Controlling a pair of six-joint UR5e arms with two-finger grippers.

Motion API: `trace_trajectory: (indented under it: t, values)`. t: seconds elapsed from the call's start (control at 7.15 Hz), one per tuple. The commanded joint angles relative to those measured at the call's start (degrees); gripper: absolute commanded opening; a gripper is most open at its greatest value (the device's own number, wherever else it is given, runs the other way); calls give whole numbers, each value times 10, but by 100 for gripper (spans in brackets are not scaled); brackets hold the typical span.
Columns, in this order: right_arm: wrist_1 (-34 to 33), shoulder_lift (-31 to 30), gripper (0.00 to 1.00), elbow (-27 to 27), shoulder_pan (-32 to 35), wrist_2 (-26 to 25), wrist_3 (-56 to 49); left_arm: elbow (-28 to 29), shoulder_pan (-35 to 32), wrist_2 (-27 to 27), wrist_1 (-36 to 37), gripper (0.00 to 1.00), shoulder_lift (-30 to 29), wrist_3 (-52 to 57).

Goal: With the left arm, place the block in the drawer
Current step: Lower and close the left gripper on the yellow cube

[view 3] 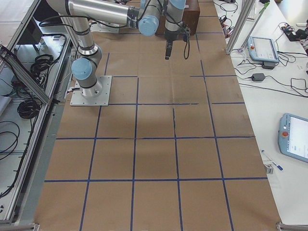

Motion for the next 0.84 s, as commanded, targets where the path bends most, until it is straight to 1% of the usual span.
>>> trace_trajectory:
  t: [0.0,0.14,0.42,0.56,0.7]
  values:
    - [0,0,100,0,0,0,0,1,-1,-1,0,83,-2,-6]
    - [0,0,100,-1,0,0,0,1,-1,-3,0,72,-2,-11]
    - [0,0,100,0,0,0,0,1,-3,-5,7,71,-1,-13]
    - [0,0,100,0,0,0,0,1,-3,-6,9,68,-1,-13]
    - [0,0,100,0,0,0,0,1,-3,-5,9,57,-1,-13]
